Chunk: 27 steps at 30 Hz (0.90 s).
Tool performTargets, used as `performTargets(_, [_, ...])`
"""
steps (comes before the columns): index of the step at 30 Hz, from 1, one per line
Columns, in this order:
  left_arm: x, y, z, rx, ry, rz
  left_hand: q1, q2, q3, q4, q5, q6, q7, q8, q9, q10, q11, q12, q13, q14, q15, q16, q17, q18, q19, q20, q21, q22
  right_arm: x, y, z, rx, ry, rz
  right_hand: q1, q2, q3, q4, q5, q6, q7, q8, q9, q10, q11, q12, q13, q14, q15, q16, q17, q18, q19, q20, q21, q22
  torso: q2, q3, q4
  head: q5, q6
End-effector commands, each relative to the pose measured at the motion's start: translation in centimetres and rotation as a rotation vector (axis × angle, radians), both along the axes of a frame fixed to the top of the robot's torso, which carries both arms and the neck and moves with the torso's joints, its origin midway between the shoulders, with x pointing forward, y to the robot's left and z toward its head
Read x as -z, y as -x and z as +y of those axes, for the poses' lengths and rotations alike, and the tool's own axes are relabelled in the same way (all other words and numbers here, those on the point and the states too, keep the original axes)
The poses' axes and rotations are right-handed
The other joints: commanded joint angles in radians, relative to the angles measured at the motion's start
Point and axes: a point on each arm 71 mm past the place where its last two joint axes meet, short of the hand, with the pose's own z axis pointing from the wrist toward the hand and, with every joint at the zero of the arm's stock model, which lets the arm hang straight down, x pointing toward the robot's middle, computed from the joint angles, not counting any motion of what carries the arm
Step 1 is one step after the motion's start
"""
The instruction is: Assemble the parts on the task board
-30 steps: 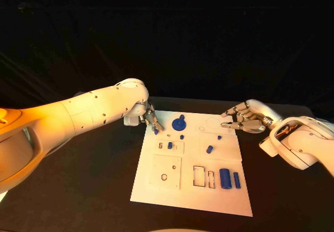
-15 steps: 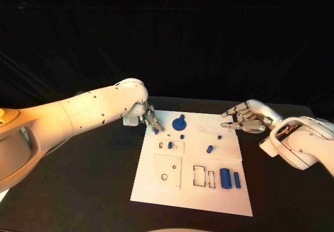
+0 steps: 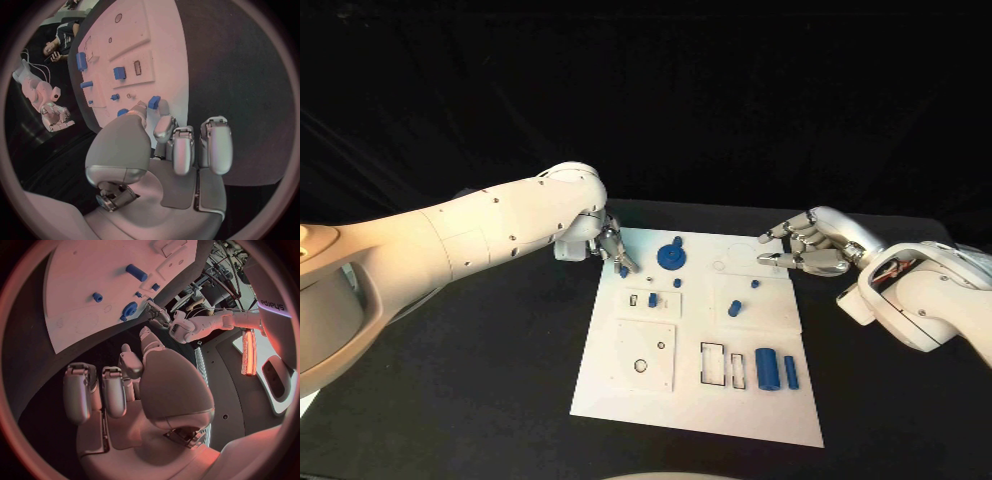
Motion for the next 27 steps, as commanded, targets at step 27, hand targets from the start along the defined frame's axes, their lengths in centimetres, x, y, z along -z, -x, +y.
performTargets(27, [0.06,0.06,-0.15,-0.005,0.077,0.010,0.258,0.092,0.184,-0.092,-0.015,-0.025,-0.004,-0.021,-0.023,-0.011,-0.008,-0.021,-0.024,0.105,-0.009,0.003,0.263,0.009,0.027,-0.007,-0.009,0.116,0.23,-0.02,0.15,-0.012,0.006,0.011,-0.003,0.010,-0.012,0.000,0.003,0.005,-0.002,0.005,0.002,-0.004,-0.004,-0.004,-0.002,0.086,-0.006,-0.005,0.190,0.006,-0.006,-0.003,-0.006,0.027,0.000,0.0002,-0.0001,0.002,-0.003])
